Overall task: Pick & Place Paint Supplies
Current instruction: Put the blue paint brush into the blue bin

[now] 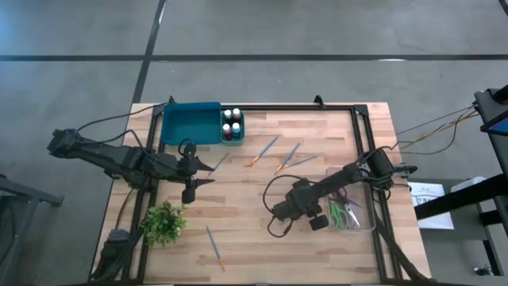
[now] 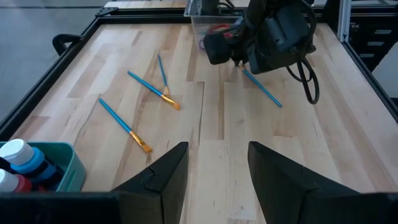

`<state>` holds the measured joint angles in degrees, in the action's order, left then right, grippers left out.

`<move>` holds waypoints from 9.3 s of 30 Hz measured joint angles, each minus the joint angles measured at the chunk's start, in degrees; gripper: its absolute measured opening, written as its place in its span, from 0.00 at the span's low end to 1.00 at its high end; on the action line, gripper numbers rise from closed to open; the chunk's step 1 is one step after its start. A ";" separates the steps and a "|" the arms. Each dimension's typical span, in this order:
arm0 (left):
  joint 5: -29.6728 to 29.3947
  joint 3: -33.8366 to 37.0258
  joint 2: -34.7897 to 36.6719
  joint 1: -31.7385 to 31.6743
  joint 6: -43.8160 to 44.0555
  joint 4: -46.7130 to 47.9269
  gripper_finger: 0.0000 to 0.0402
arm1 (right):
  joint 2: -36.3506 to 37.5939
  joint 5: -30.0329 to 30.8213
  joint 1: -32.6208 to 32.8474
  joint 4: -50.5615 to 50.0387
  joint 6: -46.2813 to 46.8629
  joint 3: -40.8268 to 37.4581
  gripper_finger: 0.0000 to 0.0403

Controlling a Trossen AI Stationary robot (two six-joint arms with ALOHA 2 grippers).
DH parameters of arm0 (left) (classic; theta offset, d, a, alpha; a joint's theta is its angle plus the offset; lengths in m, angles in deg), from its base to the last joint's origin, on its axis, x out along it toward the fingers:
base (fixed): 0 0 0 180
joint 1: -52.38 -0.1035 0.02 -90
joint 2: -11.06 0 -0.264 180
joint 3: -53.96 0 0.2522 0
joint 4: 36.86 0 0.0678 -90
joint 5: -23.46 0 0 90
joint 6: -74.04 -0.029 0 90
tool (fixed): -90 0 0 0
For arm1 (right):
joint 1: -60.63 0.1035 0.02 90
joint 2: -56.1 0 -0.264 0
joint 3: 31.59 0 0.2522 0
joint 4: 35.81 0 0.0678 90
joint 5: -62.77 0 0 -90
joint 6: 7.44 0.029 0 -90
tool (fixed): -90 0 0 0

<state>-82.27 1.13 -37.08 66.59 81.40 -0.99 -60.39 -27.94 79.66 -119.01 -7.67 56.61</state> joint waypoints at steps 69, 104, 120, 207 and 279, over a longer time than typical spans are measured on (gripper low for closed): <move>9.72 -0.72 -41.37 13.71 -16.50 -36.79 0.48 | 0.02 8.39 2.46 1.15 5.17 16.20 0.02; 8.10 -7.77 -51.72 12.45 0.86 -49.50 0.49 | 5.01 12.85 2.95 0.93 6.05 16.11 0.02; -5.81 -7.67 -51.78 11.10 -6.54 -44.42 0.55 | 5.05 12.75 2.95 1.31 6.23 16.11 0.02; -21.91 -15.90 -32.64 -0.97 -1.48 11.43 0.03 | 17.40 31.02 13.19 2.93 17.56 16.22 0.02; 14.80 -8.28 -25.11 -48.19 -0.69 40.17 0.20 | 17.51 47.39 15.98 17.41 9.25 16.17 0.02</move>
<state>-67.47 -7.16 -62.20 18.40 80.71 39.18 -42.88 19.44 95.64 -101.60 1.58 72.78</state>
